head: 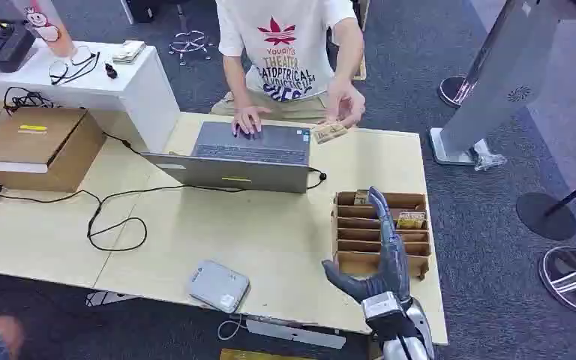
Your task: Pass the card to the sensor for recognition and then transmit it.
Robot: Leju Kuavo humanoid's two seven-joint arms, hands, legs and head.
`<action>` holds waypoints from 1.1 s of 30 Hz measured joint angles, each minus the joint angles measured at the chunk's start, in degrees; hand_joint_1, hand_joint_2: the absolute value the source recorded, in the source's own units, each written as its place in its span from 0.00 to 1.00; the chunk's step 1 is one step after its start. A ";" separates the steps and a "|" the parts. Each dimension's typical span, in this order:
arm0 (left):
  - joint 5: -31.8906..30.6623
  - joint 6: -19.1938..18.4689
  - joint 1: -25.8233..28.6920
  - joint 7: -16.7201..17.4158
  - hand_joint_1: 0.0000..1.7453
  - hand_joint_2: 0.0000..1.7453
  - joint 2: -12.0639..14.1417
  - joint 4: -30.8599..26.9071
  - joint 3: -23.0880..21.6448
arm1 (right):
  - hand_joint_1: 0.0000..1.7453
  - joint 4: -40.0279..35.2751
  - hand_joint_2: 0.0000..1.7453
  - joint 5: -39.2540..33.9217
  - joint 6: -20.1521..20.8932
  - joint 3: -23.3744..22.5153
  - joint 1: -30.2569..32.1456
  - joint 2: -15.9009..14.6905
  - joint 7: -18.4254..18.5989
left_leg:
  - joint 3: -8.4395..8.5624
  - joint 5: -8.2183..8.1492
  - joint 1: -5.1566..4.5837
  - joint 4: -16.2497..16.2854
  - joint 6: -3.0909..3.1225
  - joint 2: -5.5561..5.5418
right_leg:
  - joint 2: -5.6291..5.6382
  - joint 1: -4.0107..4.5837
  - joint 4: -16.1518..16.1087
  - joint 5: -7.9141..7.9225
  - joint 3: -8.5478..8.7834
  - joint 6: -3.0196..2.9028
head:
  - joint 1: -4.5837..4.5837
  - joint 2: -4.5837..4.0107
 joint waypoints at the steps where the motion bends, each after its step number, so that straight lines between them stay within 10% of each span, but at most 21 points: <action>1: -0.15 -0.04 0.04 0.00 0.00 0.00 0.02 0.00 0.00 | 0.00 -0.15 1.00 2.34 -2.23 0.35 -0.24 -0.09 -0.47 | 0.00 0.00 0.00 0.00 0.00 0.00 | 0.00 0.00 0.00 0.00 0.00 0.00 | 0.02 0.00; 7: -0.90 0.00 0.02 0.70 0.00 0.00 0.11 0.00 0.00 | 0.00 0.17 1.00 18.16 -15.50 1.97 -4.09 -0.26 -0.63 | 0.02 0.02 0.00 0.00 -0.02 0.02 | 0.04 0.00 0.00 0.02 0.01 0.00 | 0.00 0.00; 25: -3.54 0.13 -0.51 -0.13 0.00 0.00 0.00 0.00 -0.02 | 0.05 12.24 1.00 44.10 -15.89 -12.40 -16.97 7.78 -5.81 | 0.01 0.06 0.00 0.00 -0.02 0.00 | 0.01 0.00 0.04 0.04 0.01 0.00 | 0.02 0.00; 26: -3.67 0.39 -0.63 0.07 0.00 0.00 -0.02 0.00 -0.09 | 0.49 13.20 1.00 44.52 -15.89 -13.07 -17.65 8.09 -5.77 | 0.01 0.06 0.00 0.00 -0.02 0.00 | 0.01 0.00 0.04 0.03 0.01 0.00 | 0.00 0.00; 27: -3.82 0.52 -0.78 0.26 0.00 0.00 -0.04 0.00 -0.11 | 0.73 14.13 1.00 44.63 -15.89 -13.70 -18.31 8.35 -5.77 | 0.01 0.06 0.00 0.00 -0.02 0.00 | 0.00 0.00 0.04 0.03 0.01 0.00 | 0.02 0.00; 33: -4.02 0.72 -1.03 0.70 0.00 0.00 -0.11 0.00 -0.22 | 1.00 17.79 1.00 44.45 -15.89 -15.82 -20.19 9.46 -5.99 | 0.01 0.06 0.01 0.00 -0.02 -0.01 | 0.00 0.00 0.04 0.03 0.00 0.00 | 0.00 0.00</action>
